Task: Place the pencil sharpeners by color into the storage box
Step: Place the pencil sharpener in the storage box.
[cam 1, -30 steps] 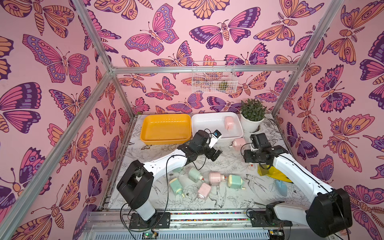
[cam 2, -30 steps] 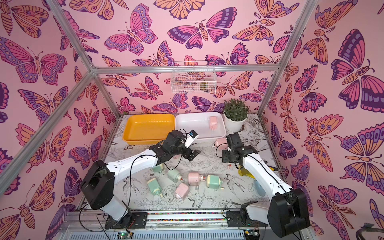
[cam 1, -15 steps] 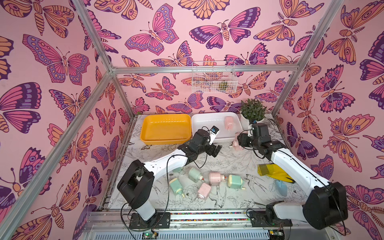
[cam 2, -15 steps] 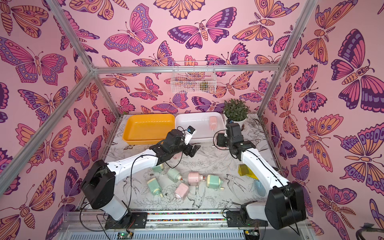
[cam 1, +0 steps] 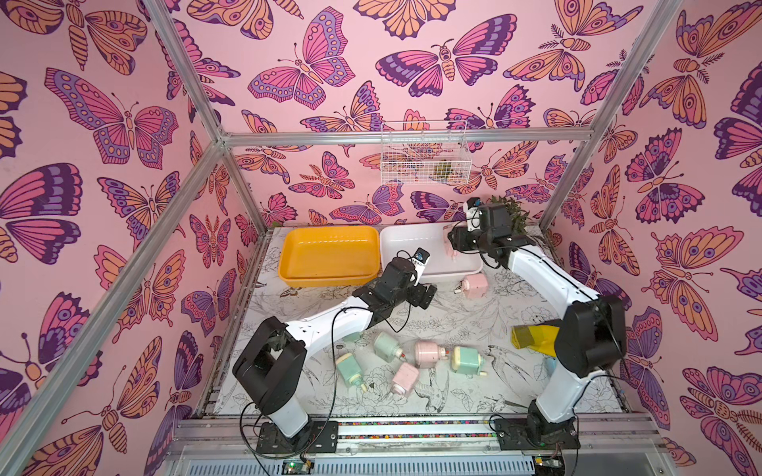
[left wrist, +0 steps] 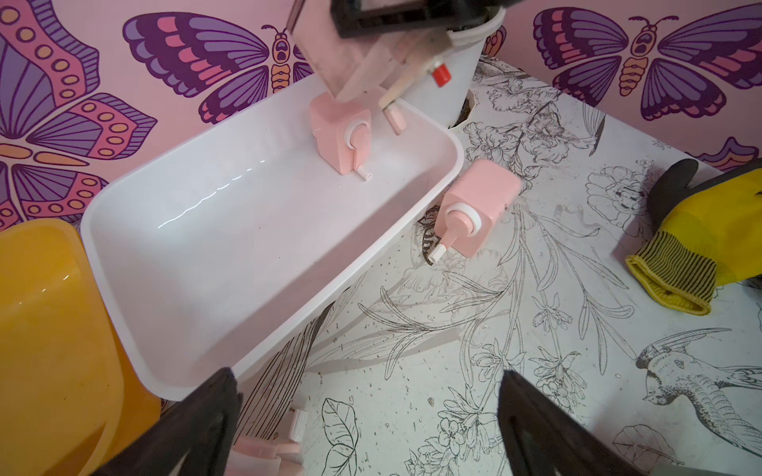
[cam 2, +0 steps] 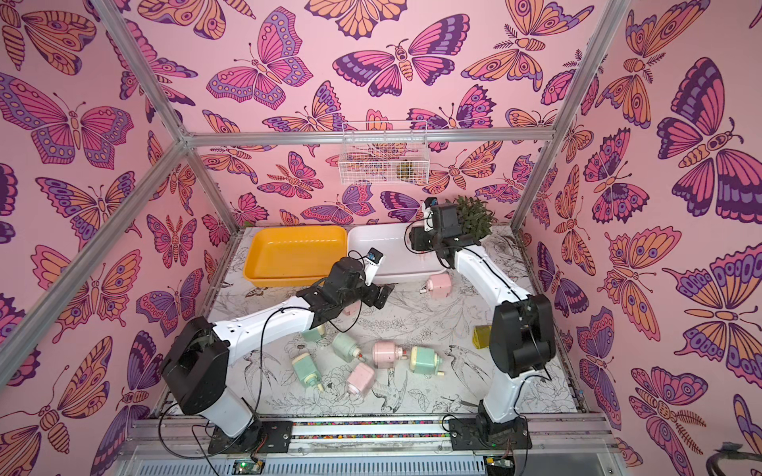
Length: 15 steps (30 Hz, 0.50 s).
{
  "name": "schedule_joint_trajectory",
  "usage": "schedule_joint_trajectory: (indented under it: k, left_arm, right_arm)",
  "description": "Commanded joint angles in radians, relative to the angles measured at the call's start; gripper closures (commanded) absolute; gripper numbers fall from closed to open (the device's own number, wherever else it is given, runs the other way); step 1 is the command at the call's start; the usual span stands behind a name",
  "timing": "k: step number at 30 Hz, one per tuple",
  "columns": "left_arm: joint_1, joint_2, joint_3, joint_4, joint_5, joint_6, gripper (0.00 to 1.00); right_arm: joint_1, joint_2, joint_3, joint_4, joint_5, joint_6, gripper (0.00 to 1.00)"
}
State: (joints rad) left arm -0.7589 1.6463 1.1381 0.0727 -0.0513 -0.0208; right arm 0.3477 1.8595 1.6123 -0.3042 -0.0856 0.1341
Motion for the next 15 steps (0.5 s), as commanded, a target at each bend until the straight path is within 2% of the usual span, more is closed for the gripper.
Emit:
schedule_joint_trajectory:
  k: [1,11,15]
  left_arm:
    - [-0.002,-0.005,-0.007,-0.027,-0.004,-0.031,0.00]
    - [0.001,0.025,0.010,-0.055,-0.068,-0.029,0.00]
    - [0.001,0.028,0.003,-0.057,-0.078,-0.012,0.00]
  right_arm:
    - [0.004,0.100,0.141,-0.114,0.020,-0.080,1.00]
    - [0.004,0.373,0.503,-0.298,0.132,-0.105,1.00]
    - [0.006,0.455,0.610,-0.361,0.051,-0.115,1.00]
